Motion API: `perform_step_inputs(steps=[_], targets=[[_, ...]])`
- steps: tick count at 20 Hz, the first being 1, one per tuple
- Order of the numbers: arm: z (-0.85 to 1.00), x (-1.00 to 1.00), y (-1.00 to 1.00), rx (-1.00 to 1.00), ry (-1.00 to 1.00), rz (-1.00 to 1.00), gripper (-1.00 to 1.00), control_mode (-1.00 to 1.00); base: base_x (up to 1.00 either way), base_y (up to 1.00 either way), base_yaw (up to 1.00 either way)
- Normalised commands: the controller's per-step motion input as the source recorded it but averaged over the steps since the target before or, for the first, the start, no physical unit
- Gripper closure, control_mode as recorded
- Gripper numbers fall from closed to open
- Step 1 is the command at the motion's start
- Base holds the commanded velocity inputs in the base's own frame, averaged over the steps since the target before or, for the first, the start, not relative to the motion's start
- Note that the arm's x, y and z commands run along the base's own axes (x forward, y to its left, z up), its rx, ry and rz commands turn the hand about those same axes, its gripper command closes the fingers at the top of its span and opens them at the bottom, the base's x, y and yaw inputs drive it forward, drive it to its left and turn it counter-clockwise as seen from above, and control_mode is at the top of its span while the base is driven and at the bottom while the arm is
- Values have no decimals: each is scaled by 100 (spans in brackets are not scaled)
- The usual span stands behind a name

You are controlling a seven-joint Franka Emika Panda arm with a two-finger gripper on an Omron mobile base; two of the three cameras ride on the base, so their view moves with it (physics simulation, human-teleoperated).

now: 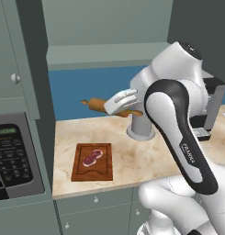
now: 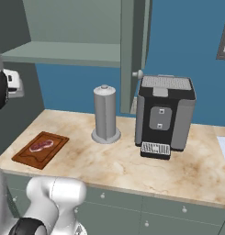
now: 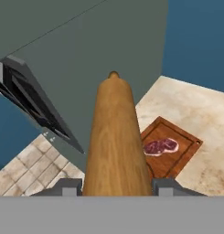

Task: Open the cabinet, retrieve the rolling pin, and place it next to the meat on the cutting board to prepare for tenderizing.

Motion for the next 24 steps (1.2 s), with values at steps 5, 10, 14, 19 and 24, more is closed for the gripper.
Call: perform_step_inputs(steps=[5,10,14,19,24], targets=[[-47,-5,0,-4,-6,15,100,-100,0,0,0],[-53,0,-2,-2,-8,16,100,-100,0,0,0],[-57,0,0,-4,0,24,100,-100,0,0,0],[-54,0,0,-4,0,26,100,-100,0,0,0],[-53,0,0,-3,-1,23,100,-100,0,0,0]])
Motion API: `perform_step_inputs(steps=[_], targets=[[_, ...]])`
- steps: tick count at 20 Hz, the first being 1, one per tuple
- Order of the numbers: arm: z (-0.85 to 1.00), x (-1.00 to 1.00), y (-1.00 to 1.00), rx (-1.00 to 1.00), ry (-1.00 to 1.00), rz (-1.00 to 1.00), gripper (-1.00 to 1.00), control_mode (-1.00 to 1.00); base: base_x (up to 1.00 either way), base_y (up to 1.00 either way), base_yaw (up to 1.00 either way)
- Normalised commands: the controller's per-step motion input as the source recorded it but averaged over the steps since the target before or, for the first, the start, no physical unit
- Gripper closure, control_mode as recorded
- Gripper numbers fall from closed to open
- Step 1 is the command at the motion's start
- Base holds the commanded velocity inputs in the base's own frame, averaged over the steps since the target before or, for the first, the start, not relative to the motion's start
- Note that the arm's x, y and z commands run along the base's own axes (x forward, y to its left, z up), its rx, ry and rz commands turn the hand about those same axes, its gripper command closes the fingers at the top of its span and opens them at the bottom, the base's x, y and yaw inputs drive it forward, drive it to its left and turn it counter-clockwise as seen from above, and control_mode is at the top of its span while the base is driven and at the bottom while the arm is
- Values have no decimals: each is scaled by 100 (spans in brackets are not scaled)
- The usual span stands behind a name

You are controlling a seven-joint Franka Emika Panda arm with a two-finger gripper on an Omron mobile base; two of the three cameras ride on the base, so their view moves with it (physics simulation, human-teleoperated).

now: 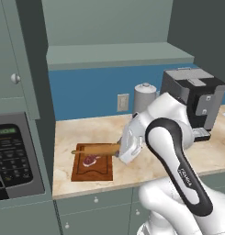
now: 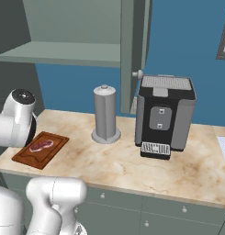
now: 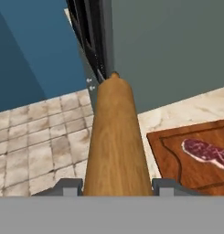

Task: Open the cabinet, retrieve the rolling pin, and place it next to the meat on the cutting board to prepare for tenderizing.

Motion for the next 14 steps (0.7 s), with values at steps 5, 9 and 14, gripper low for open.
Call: perform_step_inputs(steps=[5,9,14], targets=[[-48,0,0,-7,-2,11,100,-100,0,0,0],[-42,17,0,-8,-8,2,100,-100,0,0,0],[-44,45,-5,-5,-3,3,100,-100,0,0,0]])
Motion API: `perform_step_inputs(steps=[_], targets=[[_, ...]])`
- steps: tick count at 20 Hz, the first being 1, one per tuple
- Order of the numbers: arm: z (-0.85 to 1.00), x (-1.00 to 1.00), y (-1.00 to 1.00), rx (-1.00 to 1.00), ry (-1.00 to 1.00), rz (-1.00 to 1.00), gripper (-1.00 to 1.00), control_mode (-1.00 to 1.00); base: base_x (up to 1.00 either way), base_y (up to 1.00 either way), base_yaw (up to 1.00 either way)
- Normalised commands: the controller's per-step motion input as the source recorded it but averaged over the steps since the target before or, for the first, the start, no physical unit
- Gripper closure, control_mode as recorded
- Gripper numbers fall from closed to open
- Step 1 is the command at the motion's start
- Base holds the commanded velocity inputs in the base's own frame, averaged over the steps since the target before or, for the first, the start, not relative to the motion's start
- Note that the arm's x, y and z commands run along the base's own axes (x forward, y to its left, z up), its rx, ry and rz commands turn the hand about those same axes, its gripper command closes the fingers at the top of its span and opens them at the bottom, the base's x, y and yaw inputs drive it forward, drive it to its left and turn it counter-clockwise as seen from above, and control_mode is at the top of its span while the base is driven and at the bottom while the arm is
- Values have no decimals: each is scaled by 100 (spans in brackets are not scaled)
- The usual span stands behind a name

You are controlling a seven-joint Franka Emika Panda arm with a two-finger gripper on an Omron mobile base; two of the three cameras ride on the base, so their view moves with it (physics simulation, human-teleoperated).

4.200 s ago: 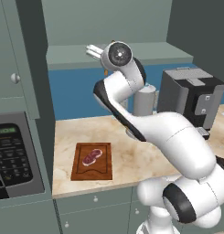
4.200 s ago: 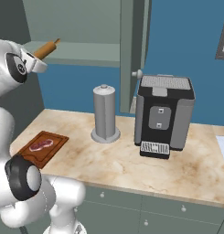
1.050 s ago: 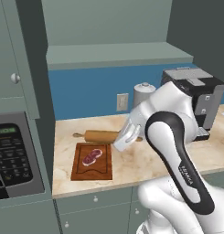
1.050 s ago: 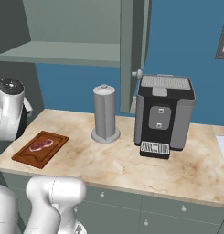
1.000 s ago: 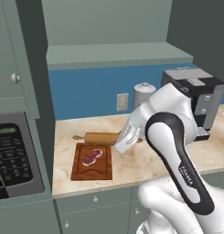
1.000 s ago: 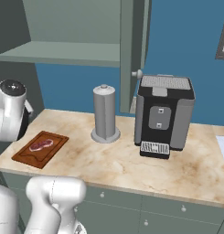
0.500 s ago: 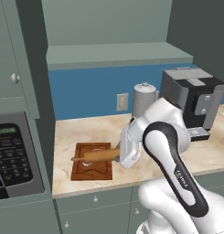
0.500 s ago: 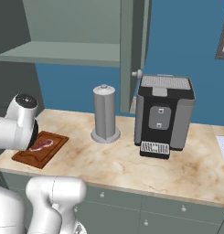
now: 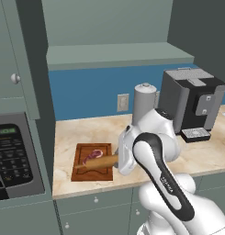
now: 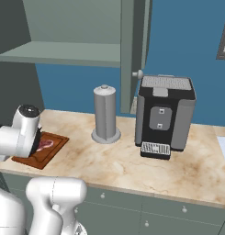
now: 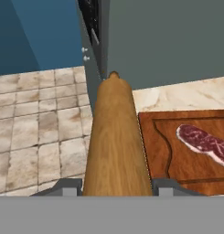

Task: Open the cabinet, retrieve the rolling pin, and place it next to the meat on the cutting board to prepare for tenderizing.

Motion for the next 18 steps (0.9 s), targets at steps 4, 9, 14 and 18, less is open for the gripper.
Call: perform_step_inputs(steps=[4,9,14,18], targets=[[-45,50,-7,-1,-2,9,100,-100,0,0,0],[-46,51,-2,-1,-1,14,100,-100,0,0,0],[-40,59,0,-2,0,13,100,-100,0,0,0],[-35,58,0,-3,0,12,100,-100,0,0,0]])
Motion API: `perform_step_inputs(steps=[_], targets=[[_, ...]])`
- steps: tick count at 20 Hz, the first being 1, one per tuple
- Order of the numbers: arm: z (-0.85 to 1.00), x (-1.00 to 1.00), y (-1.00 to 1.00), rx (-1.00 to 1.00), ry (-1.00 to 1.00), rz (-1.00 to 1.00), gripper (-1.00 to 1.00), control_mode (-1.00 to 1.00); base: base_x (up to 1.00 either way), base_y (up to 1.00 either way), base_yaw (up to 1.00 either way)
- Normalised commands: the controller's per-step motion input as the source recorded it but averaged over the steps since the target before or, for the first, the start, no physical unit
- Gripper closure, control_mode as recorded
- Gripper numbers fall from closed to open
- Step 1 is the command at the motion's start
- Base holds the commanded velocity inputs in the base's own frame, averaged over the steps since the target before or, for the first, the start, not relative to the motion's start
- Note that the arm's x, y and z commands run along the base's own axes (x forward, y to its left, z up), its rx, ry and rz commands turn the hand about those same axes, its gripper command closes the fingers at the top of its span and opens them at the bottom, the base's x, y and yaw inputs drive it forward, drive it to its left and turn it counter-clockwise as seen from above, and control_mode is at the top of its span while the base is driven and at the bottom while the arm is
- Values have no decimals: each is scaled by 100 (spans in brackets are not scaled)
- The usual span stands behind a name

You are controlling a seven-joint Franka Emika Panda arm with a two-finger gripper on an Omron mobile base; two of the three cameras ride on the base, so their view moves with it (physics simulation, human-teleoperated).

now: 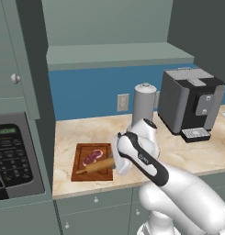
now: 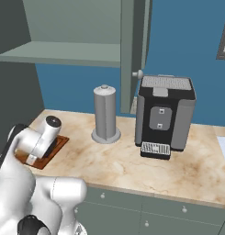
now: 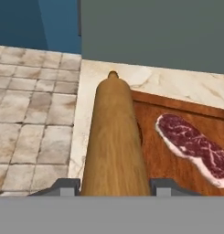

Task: Open the cabinet, retrieve the rolling pin, and place it next to the meat on the cutting board to prepare for tenderizing.

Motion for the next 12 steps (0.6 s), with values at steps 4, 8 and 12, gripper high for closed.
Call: perform_step_inputs(steps=[4,8,12], targets=[[-33,50,1,-3,0,12,100,-100,0,0,0],[-28,35,3,0,0,11,100,-100,0,0,0],[-22,36,10,0,0,9,100,-100,0,0,0]])
